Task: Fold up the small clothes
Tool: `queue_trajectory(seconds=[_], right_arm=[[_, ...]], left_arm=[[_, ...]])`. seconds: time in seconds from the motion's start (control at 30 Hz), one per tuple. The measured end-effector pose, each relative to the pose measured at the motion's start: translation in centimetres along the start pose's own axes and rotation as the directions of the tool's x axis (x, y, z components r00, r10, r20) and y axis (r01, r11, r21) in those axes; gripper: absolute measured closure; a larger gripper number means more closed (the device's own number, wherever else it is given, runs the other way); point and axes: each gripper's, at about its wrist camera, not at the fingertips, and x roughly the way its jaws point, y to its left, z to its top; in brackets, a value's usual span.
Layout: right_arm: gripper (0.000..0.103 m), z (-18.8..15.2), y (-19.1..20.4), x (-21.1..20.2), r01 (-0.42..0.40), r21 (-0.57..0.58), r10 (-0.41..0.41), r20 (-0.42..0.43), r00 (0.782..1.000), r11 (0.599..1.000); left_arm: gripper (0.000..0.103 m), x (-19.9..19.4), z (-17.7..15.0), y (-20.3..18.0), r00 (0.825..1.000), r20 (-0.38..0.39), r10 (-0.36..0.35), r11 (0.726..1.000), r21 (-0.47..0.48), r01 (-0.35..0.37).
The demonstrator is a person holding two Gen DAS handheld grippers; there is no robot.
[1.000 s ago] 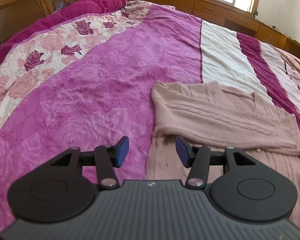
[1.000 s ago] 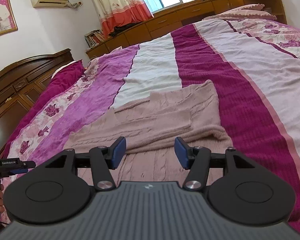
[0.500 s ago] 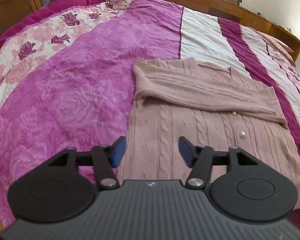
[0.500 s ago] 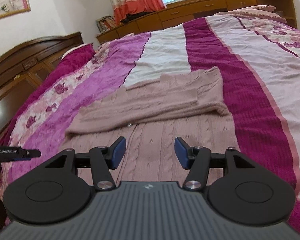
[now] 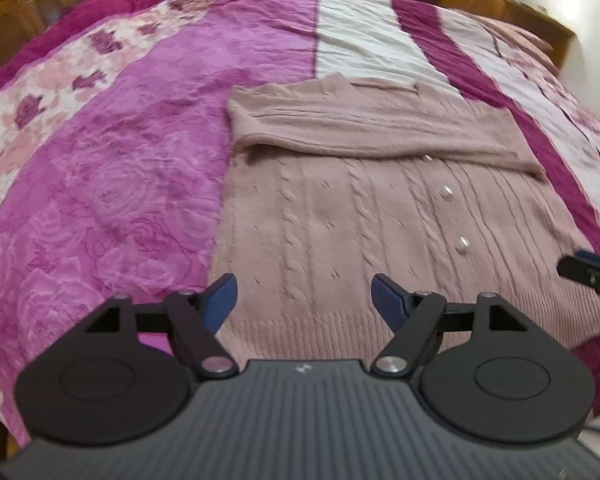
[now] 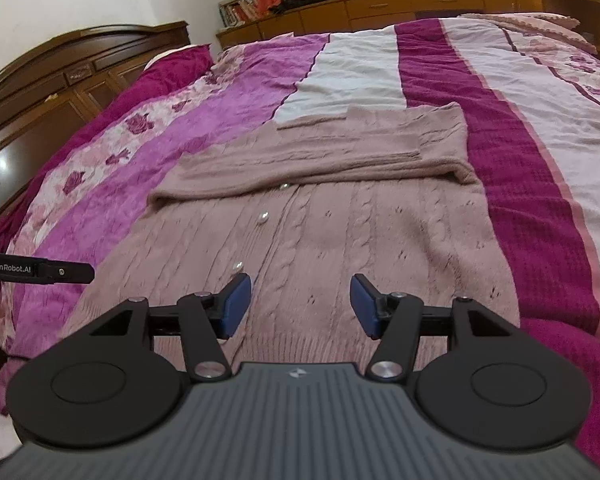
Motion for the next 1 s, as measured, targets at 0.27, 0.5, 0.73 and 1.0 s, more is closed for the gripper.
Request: queue_trajectory(seconds=[0.27, 0.5, 0.73, 1.0], right_arm=[[0.029, -0.6, 1.4, -0.5, 0.021, -0.096, -0.022, -0.012, 1.0, 0.995], [0.026, -1.6, 3.5, 1.3, -0.005, -0.245, -0.028, -0.13, 0.991, 0.969], [0.026, -3.3, 6.3, 3.9, -0.02, -0.409, -0.085, -0.236, 0.968, 0.912], [0.025, -6.2, 9.7, 7.1, 0.02, -0.661, -0.254, -0.261, 0.931, 0.75]], left_arm=[[0.028, -0.5, -1.6, -2.3, 1.0, -0.022, -0.008, 0.995, 0.098, 0.01], [0.028, -0.1, -2.2, -2.7, 0.999, -0.042, -0.008, 0.994, 0.107, 0.013], [0.028, 1.0, -2.5, -2.3, 0.997, -0.073, 0.004, 0.995, 0.099, 0.004], [0.028, 1.5, -2.6, -2.5, 0.997, -0.082, 0.002, 0.994, 0.111, 0.007]])
